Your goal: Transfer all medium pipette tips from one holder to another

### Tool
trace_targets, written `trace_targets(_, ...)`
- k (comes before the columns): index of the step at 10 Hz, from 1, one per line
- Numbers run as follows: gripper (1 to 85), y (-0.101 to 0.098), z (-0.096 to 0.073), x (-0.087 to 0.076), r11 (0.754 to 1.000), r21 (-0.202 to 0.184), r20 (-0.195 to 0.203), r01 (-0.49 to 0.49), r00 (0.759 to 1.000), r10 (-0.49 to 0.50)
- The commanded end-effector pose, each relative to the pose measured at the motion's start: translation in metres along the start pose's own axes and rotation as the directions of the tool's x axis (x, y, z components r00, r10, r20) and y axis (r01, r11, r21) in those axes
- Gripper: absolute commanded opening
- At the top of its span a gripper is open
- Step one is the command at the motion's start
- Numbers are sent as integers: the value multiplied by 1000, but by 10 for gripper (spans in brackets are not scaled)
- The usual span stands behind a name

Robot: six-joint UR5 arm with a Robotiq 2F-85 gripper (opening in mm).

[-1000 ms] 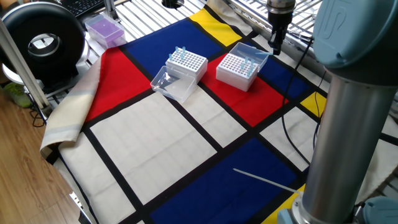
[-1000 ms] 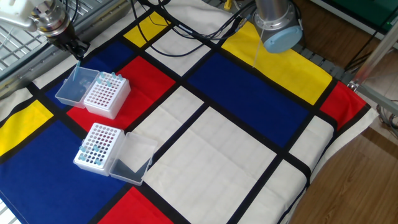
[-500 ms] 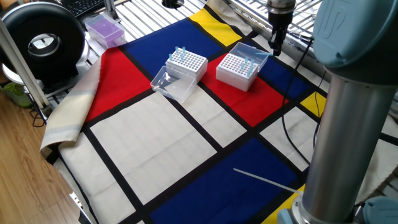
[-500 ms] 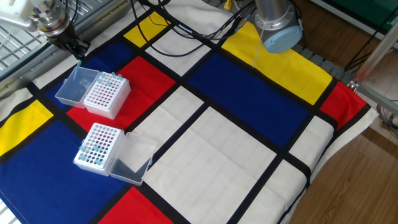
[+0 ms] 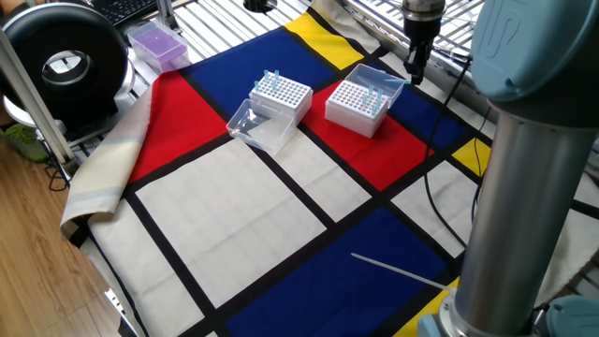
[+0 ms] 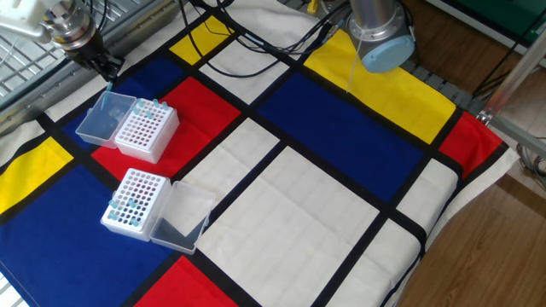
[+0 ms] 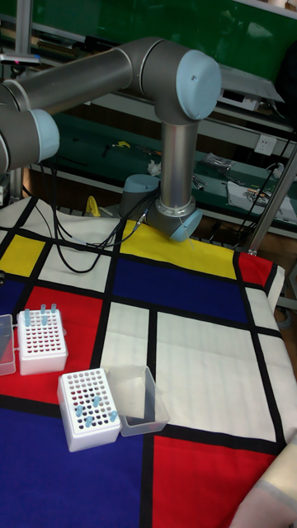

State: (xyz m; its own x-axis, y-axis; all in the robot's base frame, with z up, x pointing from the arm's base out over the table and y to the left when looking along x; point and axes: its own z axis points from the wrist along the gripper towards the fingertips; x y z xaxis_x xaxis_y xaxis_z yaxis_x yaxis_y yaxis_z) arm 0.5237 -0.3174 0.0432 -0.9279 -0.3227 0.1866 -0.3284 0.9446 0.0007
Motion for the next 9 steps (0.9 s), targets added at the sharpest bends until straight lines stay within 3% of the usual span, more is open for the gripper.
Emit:
trace_targets(1,170,-1,0,-1,1000,1,5,3,1000,-3)
trace_targets(9,237,-4,1,-1,1000,9,0,27,1000,-27)
